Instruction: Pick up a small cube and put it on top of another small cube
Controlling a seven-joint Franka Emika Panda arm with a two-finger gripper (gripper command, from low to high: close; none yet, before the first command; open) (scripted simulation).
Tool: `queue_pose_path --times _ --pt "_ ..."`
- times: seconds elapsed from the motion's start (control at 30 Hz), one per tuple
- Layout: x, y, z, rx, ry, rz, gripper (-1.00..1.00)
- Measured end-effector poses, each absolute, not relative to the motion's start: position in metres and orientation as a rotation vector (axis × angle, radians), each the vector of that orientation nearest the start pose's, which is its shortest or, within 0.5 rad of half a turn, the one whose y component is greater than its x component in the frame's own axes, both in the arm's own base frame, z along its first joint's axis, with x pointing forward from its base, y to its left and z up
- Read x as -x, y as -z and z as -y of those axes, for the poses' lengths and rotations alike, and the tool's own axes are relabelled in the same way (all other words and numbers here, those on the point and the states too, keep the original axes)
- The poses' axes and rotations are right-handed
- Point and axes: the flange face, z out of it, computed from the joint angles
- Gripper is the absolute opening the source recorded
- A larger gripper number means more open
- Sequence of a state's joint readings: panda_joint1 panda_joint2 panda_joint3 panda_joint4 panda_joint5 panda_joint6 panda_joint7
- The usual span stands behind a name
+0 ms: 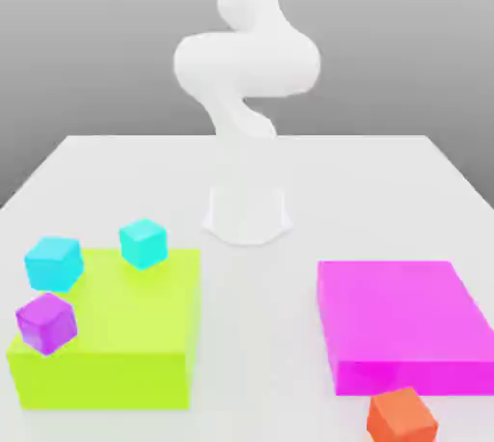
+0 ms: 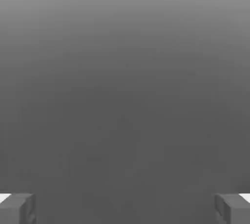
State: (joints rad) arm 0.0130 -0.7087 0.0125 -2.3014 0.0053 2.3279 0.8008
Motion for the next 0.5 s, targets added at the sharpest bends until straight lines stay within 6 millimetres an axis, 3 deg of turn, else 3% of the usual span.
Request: queue_pose_path --times 0.23,0.5 --pt "-0.457 -0.579 -0.051 2.646 0.725 -0.983 0.00" --pt "-0.507 -0.446 -0.102 2.806 0.463 -0.923 0.00"
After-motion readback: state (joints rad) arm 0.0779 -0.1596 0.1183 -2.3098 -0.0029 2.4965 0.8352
